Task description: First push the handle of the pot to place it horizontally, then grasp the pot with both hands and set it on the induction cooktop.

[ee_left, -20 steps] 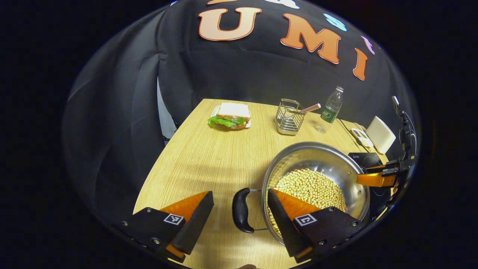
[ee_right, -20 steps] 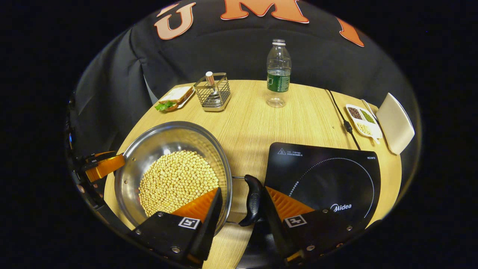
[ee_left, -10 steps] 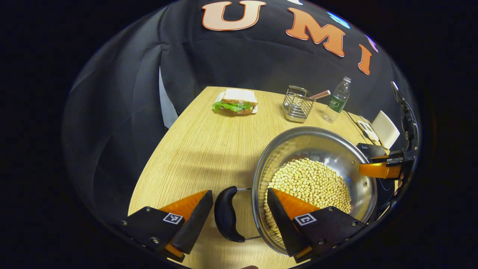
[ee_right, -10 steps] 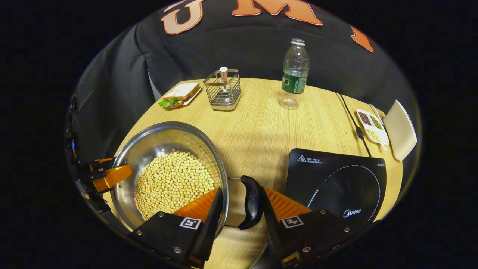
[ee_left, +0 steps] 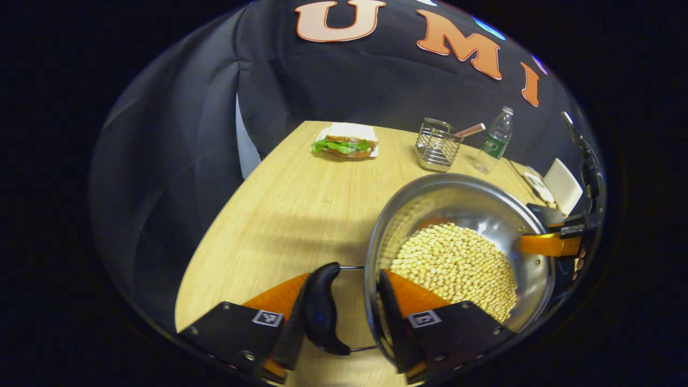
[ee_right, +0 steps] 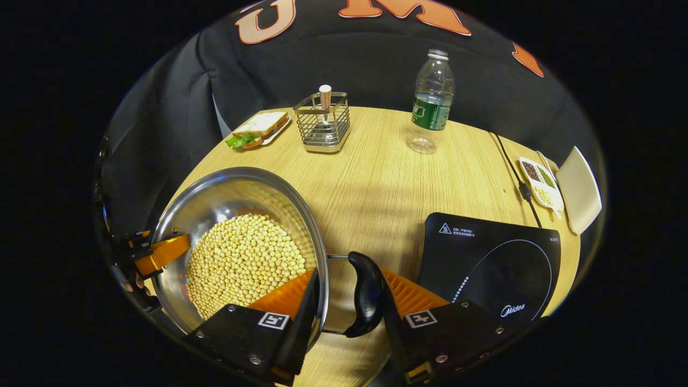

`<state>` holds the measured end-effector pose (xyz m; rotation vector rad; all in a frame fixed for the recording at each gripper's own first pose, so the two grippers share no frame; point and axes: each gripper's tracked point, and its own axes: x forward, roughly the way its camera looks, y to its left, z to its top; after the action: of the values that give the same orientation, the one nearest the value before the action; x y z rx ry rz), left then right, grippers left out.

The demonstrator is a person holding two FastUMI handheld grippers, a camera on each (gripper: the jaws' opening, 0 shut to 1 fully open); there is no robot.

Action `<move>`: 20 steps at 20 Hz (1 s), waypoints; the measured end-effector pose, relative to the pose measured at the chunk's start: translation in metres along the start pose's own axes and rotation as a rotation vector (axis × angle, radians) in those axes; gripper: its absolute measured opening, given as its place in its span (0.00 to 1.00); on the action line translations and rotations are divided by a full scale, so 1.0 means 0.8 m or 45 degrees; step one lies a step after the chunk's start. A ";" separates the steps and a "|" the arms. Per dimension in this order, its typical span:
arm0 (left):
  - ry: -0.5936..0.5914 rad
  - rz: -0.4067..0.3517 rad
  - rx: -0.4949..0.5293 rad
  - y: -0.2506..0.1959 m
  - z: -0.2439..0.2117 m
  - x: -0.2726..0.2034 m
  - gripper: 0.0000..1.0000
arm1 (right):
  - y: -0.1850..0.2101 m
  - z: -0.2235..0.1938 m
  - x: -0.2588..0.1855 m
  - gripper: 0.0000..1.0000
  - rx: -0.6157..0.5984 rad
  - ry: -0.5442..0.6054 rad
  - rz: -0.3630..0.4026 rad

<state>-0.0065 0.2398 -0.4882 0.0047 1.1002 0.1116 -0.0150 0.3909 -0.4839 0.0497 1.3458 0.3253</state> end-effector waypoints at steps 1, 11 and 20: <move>0.000 0.010 -0.004 0.001 -0.002 0.002 0.67 | 0.001 -0.005 0.002 0.64 -0.003 0.015 0.001; -0.076 0.124 0.010 0.000 0.010 -0.020 0.63 | -0.005 -0.002 0.002 0.52 -0.033 -0.028 0.035; -0.211 0.115 0.064 -0.070 0.057 -0.101 0.64 | -0.052 0.014 -0.069 0.52 0.013 -0.178 0.002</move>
<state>0.0028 0.1788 -0.3986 0.1068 0.9368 0.1617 -0.0061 0.3383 -0.4383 0.0807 1.2089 0.3104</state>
